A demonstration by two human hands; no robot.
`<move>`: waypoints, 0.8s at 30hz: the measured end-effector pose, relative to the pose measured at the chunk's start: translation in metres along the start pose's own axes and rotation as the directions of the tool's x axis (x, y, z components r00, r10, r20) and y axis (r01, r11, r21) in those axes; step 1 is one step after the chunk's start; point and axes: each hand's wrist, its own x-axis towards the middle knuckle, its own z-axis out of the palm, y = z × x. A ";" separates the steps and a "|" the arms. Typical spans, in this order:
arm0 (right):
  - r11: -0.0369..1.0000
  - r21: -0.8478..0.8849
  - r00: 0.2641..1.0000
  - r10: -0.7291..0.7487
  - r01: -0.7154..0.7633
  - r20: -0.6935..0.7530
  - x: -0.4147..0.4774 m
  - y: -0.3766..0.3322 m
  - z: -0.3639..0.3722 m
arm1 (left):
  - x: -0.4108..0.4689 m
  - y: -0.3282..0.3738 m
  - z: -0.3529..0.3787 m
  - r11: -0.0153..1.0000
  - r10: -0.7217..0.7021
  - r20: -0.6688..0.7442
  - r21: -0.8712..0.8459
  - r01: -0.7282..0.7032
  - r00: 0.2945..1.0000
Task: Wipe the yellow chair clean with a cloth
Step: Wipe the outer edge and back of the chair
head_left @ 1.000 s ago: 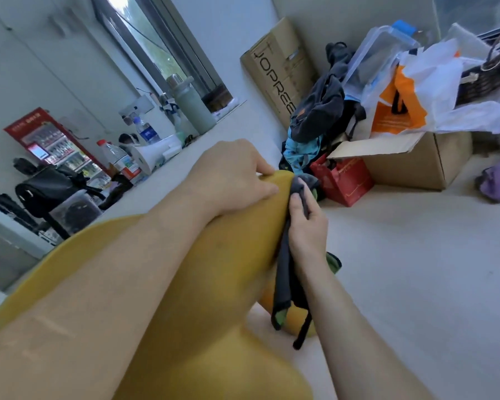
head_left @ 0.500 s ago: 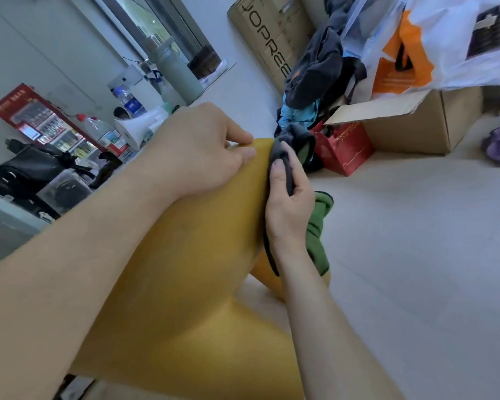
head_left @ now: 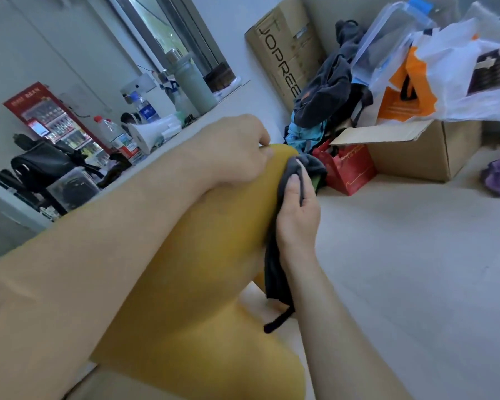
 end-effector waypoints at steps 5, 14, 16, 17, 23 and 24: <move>0.999 -0.010 0.999 0.034 -0.034 0.034 -0.028 -0.009 0.004 | -0.033 -0.019 0.010 0.984 -0.080 -0.147 0.146 0.102 0.986; 0.998 0.002 0.998 -0.059 0.059 -0.003 -0.004 -0.017 0.008 | -0.003 -0.009 0.000 0.998 -0.044 -0.018 -0.041 0.043 0.999; 0.986 0.047 0.987 0.157 -0.158 0.023 0.011 -0.009 0.001 | -0.014 -0.010 -0.001 0.993 -0.043 0.033 -0.110 0.047 0.999; 0.979 0.062 0.980 0.195 -0.197 0.041 0.011 -0.010 -0.001 | -0.019 -0.011 0.001 0.993 -0.035 0.007 -0.111 0.036 0.999; 0.962 0.219 0.957 -0.210 0.165 0.199 -0.059 -0.056 0.020 | -0.012 -0.010 0.004 0.978 -0.039 -0.075 -0.209 0.022 0.996; 0.953 0.221 0.950 -0.249 0.206 0.190 -0.060 -0.053 0.020 | -0.013 -0.010 0.003 0.970 -0.032 -0.063 -0.244 0.015 0.997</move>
